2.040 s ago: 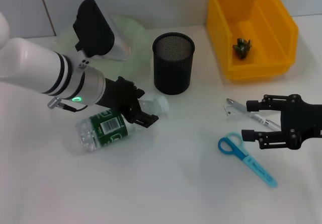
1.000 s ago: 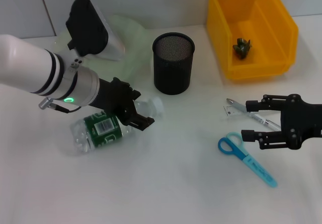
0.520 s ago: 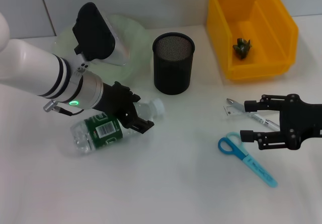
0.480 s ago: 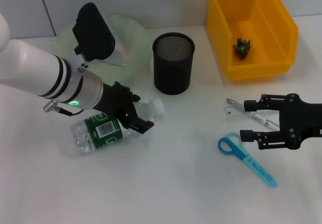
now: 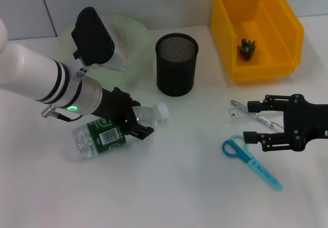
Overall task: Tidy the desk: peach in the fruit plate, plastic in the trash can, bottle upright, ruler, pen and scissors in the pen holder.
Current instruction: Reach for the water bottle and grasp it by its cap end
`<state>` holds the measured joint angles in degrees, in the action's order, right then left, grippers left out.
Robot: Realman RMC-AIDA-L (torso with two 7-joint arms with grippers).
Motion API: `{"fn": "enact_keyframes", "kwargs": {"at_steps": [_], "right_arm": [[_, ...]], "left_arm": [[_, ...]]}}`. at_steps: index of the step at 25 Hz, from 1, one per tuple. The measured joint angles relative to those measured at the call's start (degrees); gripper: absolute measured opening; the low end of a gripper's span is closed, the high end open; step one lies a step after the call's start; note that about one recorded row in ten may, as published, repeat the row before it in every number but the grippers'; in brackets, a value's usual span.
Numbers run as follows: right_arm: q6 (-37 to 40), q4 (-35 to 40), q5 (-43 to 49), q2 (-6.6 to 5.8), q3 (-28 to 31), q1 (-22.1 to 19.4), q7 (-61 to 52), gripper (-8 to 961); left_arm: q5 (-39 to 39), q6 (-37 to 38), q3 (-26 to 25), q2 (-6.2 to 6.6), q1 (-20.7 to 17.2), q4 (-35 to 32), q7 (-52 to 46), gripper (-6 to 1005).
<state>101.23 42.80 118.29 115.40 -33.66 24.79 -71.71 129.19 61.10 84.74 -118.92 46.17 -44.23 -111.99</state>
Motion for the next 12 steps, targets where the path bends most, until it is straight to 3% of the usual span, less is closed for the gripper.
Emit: {"fn": "enact_keyframes", "kwargs": {"at_steps": [12], "right_arm": [[0.50, 0.05, 0.00, 0.00, 0.01, 0.00, -0.10, 780]], "left_arm": [[0.05, 2.33, 0.13, -0.05, 0.66, -0.56, 0.31, 739]]}}
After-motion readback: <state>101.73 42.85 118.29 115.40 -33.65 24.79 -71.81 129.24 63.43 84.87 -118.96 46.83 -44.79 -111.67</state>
